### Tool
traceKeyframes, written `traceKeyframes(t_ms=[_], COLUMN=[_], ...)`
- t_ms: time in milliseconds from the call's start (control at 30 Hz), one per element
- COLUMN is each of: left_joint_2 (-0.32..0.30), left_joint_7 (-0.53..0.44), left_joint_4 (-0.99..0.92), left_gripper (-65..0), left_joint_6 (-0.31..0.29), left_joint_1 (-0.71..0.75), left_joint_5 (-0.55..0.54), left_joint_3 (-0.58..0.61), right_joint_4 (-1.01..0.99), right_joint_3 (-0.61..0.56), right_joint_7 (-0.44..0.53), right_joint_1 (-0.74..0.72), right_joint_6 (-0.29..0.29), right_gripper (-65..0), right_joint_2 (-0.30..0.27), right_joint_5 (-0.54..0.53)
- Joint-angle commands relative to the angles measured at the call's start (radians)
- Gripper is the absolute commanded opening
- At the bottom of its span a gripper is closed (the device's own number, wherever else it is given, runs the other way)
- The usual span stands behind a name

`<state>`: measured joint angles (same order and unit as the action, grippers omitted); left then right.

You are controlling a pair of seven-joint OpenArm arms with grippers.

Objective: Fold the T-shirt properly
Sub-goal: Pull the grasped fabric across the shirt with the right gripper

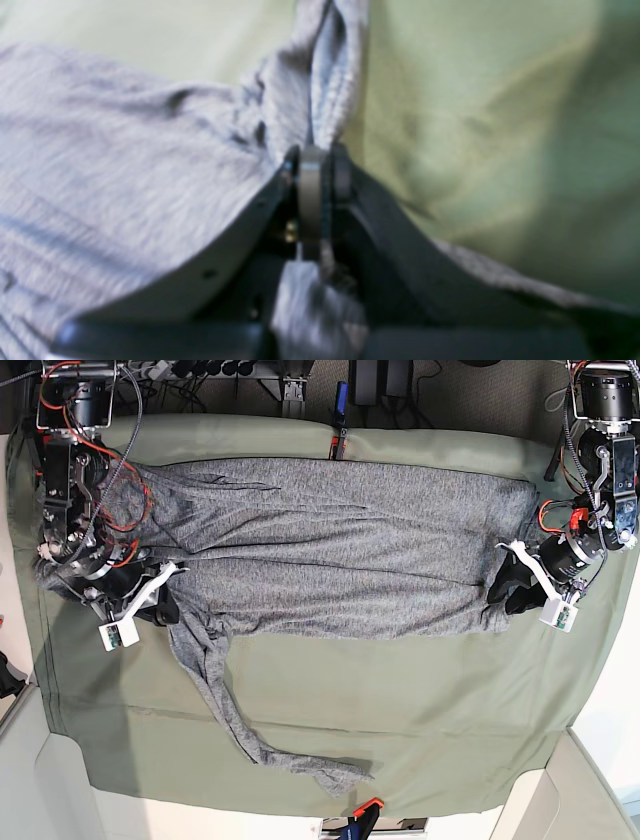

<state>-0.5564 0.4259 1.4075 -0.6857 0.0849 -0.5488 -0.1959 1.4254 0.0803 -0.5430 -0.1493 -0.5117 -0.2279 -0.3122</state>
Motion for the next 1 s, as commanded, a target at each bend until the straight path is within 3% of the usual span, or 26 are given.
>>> traceKeyframes(t_ms=[0, 133, 267, 300, 400, 467, 600, 733, 967], left_joint_2=[-0.02, -0.021, -0.023, -0.024, -0.023, -0.023, -0.023, -0.023, -0.023], left_joint_7=[-0.021, -0.006, -0.006, -0.006, -0.005, -0.002, 0.062, 0.099, 0.099], left_joint_4=[0.016, 0.016, 0.016, 0.016, 0.016, 0.017, 0.023, 0.023, 0.023], left_gripper=[-38.0, -38.0, -38.0, -38.0, -38.0, -38.0, -38.1, -38.1, -38.1], left_joint_6=[-0.012, -0.012, -0.012, -0.012, -0.012, -0.012, -0.012, -0.012, -0.012], left_joint_1=[-0.015, -0.015, -0.015, -0.015, -0.016, -0.015, -0.014, -0.015, -0.015], left_joint_5=[-0.017, -0.016, -0.018, -0.026, -0.039, -0.039, -0.066, -0.098, -0.102], left_joint_3=[-0.008, -0.008, -0.008, -0.008, -0.008, -0.008, -0.008, -0.008, -0.008], right_joint_4=[0.055, 0.177, 0.219, 0.218, 0.218, 0.218, 0.214, 0.133, -0.316], right_joint_3=[0.004, 0.006, 0.006, 0.006, 0.006, 0.006, 0.006, 0.005, 0.002], right_joint_7=[0.014, 0.015, 0.016, 0.016, 0.024, 0.037, 0.05, 0.052, 0.123], right_joint_1=[0.015, 0.138, 0.186, 0.185, 0.164, 0.131, 0.035, -0.095, -0.355], right_joint_6=[-0.009, -0.009, -0.009, -0.008, 0.023, 0.049, 0.115, 0.15, 0.175], right_gripper=[-65.0, -65.0, -65.0, -61.3, -33.0, -25.8, -25.8, -25.8, -25.8], right_joint_2=[-0.023, -0.064, -0.07, -0.071, -0.068, -0.068, -0.055, 0.01, 0.169], right_joint_5=[-0.014, -0.054, -0.066, -0.065, -0.065, -0.065, -0.046, 0.006, 0.145])
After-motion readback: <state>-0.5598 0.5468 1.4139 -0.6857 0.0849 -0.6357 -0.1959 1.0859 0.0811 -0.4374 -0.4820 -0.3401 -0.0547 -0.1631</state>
